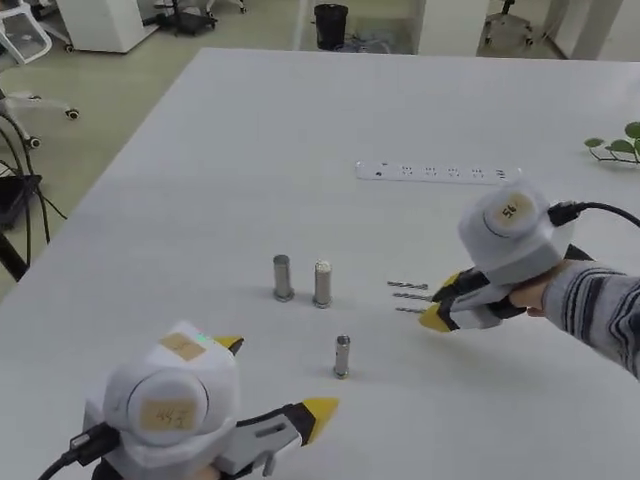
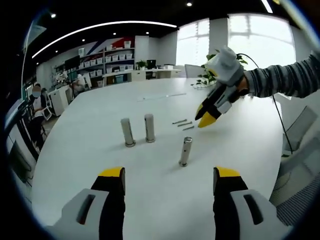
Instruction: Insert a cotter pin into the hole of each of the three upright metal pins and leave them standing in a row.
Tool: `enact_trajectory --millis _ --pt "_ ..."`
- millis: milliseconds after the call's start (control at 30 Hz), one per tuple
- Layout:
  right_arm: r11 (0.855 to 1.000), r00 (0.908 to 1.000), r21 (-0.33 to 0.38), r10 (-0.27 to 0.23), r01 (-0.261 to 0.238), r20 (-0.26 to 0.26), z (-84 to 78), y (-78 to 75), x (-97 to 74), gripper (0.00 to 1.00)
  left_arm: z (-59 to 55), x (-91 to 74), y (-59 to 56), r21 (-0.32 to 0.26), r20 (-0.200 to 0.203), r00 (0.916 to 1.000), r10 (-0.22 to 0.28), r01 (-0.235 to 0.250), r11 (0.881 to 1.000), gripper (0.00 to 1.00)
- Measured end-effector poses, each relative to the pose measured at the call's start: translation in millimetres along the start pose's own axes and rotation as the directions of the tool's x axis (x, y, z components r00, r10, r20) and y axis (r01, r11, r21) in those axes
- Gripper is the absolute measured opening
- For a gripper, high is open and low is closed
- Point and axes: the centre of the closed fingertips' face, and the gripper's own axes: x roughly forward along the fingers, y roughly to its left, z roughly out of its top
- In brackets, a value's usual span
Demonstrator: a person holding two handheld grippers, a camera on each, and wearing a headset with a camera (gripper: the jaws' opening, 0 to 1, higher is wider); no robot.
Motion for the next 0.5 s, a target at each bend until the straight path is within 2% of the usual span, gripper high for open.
enact_trajectory --millis 67,300,500 --pt "1.0 0.9999 -0.015 0.007 -0.008 -0.009 1.6 -0.9 4.2 0.16 -0.3 0.3 0.8 0.001 -0.004 1.0 0.005 -0.005 1.0 0.7" --pt "0.997 0.9957 -0.079 0.019 -0.026 -0.091 -0.7 -5.8 14.8 0.12 -1.4 -0.2 -0.8 0.001 -0.005 0.9999 0.01 -0.01 1.0 0.7" --pt "0.994 0.9929 -0.098 0.04 -0.051 -0.112 -0.3 -5.1 18.5 0.08 -3.1 -1.1 -3.1 0.009 -0.009 0.9999 0.007 -0.006 1.0 0.68"
